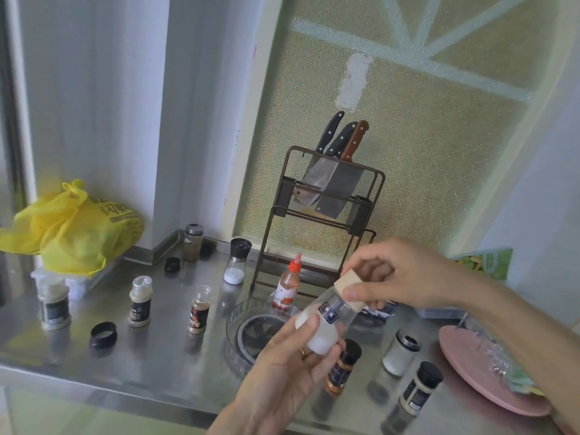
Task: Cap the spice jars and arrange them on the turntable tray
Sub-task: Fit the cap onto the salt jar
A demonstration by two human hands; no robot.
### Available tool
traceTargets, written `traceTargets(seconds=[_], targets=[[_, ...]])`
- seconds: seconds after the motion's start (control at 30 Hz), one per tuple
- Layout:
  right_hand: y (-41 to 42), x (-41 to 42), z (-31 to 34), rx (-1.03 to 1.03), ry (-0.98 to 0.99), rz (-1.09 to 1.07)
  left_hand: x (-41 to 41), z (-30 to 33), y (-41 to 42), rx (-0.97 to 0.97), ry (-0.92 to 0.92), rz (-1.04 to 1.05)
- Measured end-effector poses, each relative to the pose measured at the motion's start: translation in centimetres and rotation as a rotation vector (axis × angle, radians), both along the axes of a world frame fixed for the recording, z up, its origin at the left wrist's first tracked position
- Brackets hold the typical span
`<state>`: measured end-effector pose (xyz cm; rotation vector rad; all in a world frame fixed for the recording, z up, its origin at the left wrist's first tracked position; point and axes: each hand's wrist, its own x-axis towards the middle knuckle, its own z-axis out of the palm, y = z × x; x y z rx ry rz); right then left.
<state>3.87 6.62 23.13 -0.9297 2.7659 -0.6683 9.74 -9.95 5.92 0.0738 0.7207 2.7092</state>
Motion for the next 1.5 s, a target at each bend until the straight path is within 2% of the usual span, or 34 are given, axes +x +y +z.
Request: traceTargets(seconds=[0.1,0.3,0.5,0.63,0.83,0.9,1.03,1.17,1.3,1.43,1.5], targets=[[0.1,-0.1,0.0,0.067,0.047,0.027,0.2,0.1,0.0,-0.026,0.026,0.017],[0.5,0.4,0.4,0.037,-0.07,0.114,0.4,0.7,0.3,-0.101,-0.051,0.013],[0.3,0.3,-0.3,-0.025,-0.046,0.19,0.3,0.3,-0.1,-0.022,-0.054,-0.039],[0.5,0.1,0.0,-0.031,-0.049,0.137,0.2,-0.2,-0.3,-0.006,-0.04,-0.007],[-0.1,-0.2,-0.7,-0.013,0.011,0.061,0.1,-0.8,-0.1,-0.045,0.119,0.087],[-0.1,-0.2,-0.7,0.037,0.025,0.058,0.1,-0.8,-0.1,-0.059,0.121,0.098],[0.3,-0.1,-0.1,0.031,-0.075,0.096,0.2,-0.7,0.1,-0.088,0.115,0.119],[-0.2,-0.3,-0.9,0.068,0.008,0.022,0.2,-0.7,0.1,-0.091,0.131,0.153],[0.4,-0.3,-0.4,0.062,-0.105,0.077,0.2,-0.8,0.1,-0.087,0.131,0.147],[0.3,-0.4,-0.7,0.096,-0.063,0.027,0.2,-0.6,0.1,-0.073,0.138,0.16],[0.3,-0.3,-0.7,0.089,-0.072,0.075,0.2,-0.5,0.1,-0.07,0.145,0.162]])
